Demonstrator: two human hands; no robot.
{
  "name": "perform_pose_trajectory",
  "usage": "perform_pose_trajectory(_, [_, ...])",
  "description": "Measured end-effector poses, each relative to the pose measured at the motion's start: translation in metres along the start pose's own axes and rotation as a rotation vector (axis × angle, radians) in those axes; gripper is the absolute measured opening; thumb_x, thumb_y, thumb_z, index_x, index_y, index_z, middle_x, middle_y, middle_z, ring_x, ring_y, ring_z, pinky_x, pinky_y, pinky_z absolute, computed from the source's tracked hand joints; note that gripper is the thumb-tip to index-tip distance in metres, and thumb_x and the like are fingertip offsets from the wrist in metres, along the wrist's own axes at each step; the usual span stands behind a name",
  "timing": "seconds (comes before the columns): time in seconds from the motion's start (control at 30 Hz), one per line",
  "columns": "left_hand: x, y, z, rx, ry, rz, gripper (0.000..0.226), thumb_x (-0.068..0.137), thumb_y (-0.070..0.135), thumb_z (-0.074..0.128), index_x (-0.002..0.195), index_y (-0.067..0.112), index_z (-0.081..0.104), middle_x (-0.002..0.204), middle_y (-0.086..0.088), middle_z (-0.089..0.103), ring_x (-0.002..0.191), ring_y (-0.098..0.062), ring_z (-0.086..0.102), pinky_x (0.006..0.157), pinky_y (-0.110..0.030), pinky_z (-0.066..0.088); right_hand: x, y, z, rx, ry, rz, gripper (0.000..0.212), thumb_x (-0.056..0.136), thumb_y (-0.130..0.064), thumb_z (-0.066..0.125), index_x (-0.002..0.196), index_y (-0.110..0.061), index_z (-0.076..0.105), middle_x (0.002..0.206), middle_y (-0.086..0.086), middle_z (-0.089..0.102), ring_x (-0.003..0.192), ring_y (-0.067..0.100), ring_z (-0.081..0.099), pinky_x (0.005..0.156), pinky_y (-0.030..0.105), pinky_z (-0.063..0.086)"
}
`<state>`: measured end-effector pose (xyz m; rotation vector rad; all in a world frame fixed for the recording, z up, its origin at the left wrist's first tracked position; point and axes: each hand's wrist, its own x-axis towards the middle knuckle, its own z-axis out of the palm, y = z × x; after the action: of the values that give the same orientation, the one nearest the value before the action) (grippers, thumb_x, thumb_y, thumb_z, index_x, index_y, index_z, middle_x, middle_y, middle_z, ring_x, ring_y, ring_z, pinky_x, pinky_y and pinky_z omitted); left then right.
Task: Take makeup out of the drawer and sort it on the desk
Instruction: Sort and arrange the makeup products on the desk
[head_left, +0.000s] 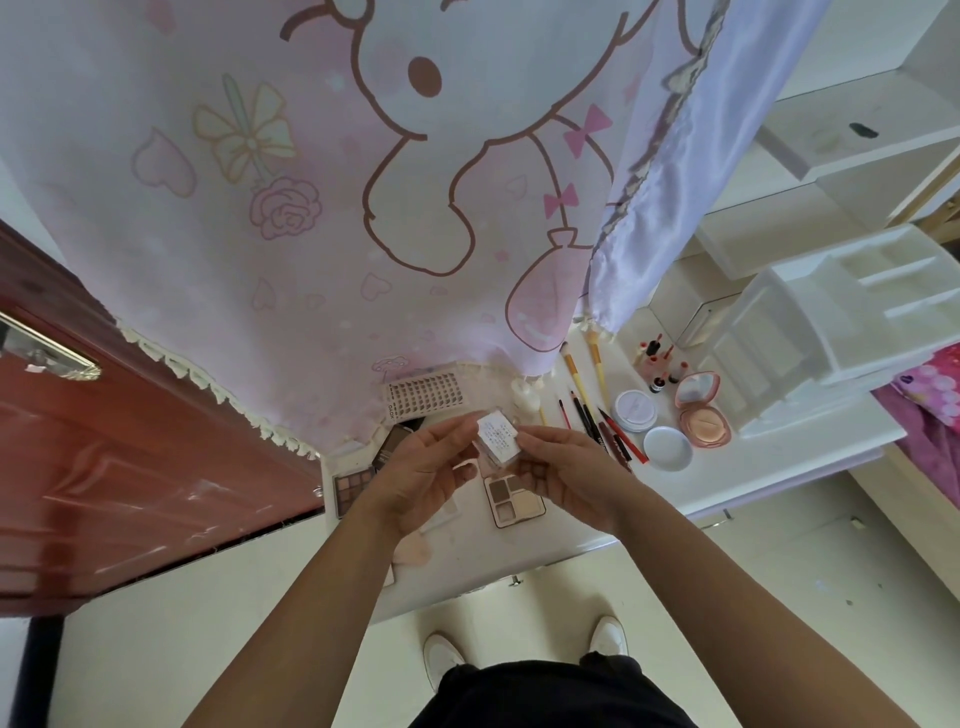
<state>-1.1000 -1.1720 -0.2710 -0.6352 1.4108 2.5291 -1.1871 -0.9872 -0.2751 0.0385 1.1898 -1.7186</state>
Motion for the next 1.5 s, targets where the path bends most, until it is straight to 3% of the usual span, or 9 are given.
perform_pose_trajectory(0.13, [-0.001, 0.003, 0.001, 0.042, -0.062, 0.001, 0.052, 0.064, 0.046, 0.089, 0.106, 0.017, 0.077, 0.107, -0.004, 0.071, 0.088, -0.009, 0.061, 0.071, -0.024, 0.046, 0.001, 0.003, 0.006, 0.089, -0.027, 0.034, 0.031, 0.097, -0.01, 0.058, 0.125, 0.002, 0.064, 0.09, 0.013, 0.069, 0.076, 0.016, 0.063, 0.067, 0.022, 0.053])
perform_pose_trajectory(0.27, [-0.002, 0.004, -0.001, 0.06, -0.035, -0.009, 0.049, 0.06, 0.046, 0.091, 0.099, 0.018, 0.077, 0.1, -0.002, 0.07, 0.088, -0.011, 0.061, 0.072, -0.026, 0.042, 0.0, 0.003, 0.007, -0.18, -0.05, -0.036, 0.032, 0.091, -0.024, 0.069, 0.12, -0.008, 0.07, 0.104, 0.009, 0.072, 0.09, 0.019, 0.066, 0.085, 0.031, 0.053])
perform_pose_trajectory(0.4, [0.0, 0.001, 0.0, 0.085, 0.07, -0.006, 0.045, 0.062, 0.038, 0.091, 0.098, 0.018, 0.075, 0.094, 0.0, 0.067, 0.085, -0.013, 0.054, 0.072, -0.027, 0.037, 0.0, 0.004, 0.008, -0.512, -0.005, -0.122, 0.061, 0.072, -0.049, 0.086, 0.124, -0.02, 0.07, 0.115, 0.0, 0.074, 0.108, 0.017, 0.069, 0.102, 0.045, 0.052])
perform_pose_trajectory(0.53, [-0.001, -0.001, 0.0, 0.107, 0.087, 0.001, 0.057, 0.07, 0.026, 0.085, 0.118, 0.0, 0.066, 0.093, -0.002, 0.067, 0.082, -0.013, 0.055, 0.071, -0.026, 0.037, -0.003, -0.002, 0.005, -0.52, -0.02, -0.15, 0.043, 0.074, -0.036, 0.087, 0.114, -0.023, 0.076, 0.113, 0.004, 0.075, 0.111, 0.023, 0.069, 0.103, 0.05, 0.051])
perform_pose_trajectory(0.67, [-0.003, 0.0, 0.001, 0.117, 0.102, -0.004, 0.058, 0.07, 0.019, 0.082, 0.119, -0.006, 0.063, 0.089, -0.003, 0.068, 0.08, -0.014, 0.055, 0.071, -0.027, 0.038, -0.006, -0.005, 0.004, -0.522, -0.12, -0.173, 0.032, 0.085, -0.023, 0.078, 0.116, -0.019, 0.075, 0.121, 0.02, 0.069, 0.117, 0.036, 0.063, 0.104, 0.05, 0.05])
perform_pose_trajectory(0.93, [-0.004, 0.002, 0.006, 0.147, 0.096, -0.012, 0.045, 0.072, 0.012, 0.078, 0.114, 0.002, 0.066, 0.088, -0.002, 0.069, 0.08, -0.015, 0.059, 0.075, -0.029, 0.04, -0.001, 0.003, 0.003, -0.518, -0.032, -0.182, 0.031, 0.083, -0.008, 0.075, 0.11, -0.023, 0.077, 0.105, 0.01, 0.077, 0.107, 0.031, 0.07, 0.102, 0.051, 0.052])
perform_pose_trajectory(1.23, [-0.004, -0.001, 0.004, 0.213, 0.104, -0.002, 0.049, 0.072, 0.006, 0.07, 0.119, -0.002, 0.062, 0.088, -0.005, 0.065, 0.09, -0.026, 0.047, 0.077, -0.032, 0.041, 0.002, 0.011, 0.008, -0.775, 0.121, -0.266, 0.043, 0.063, -0.03, 0.073, 0.106, -0.03, 0.077, 0.095, -0.012, 0.077, 0.095, 0.005, 0.073, 0.093, 0.035, 0.058])
perform_pose_trajectory(1.4, [-0.004, -0.001, 0.006, 0.198, 0.109, -0.008, 0.046, 0.069, 0.002, 0.064, 0.115, -0.003, 0.062, 0.092, -0.014, 0.062, 0.089, -0.028, 0.046, 0.075, -0.031, 0.041, -0.001, 0.009, 0.01, -0.833, 0.096, -0.28, 0.034, 0.069, -0.023, 0.075, 0.1, -0.036, 0.076, 0.095, -0.012, 0.077, 0.09, 0.007, 0.074, 0.091, 0.036, 0.059])
perform_pose_trajectory(1.5, [-0.003, -0.002, 0.009, 0.143, 0.128, -0.009, 0.043, 0.069, 0.004, 0.062, 0.111, -0.004, 0.061, 0.089, -0.014, 0.063, 0.079, -0.023, 0.052, 0.071, -0.029, 0.043, 0.0, 0.009, 0.012, -0.923, 0.096, -0.298, 0.027, 0.071, -0.029, 0.071, 0.097, -0.029, 0.078, 0.085, 0.002, 0.076, 0.078, 0.024, 0.074, 0.083, 0.045, 0.061])
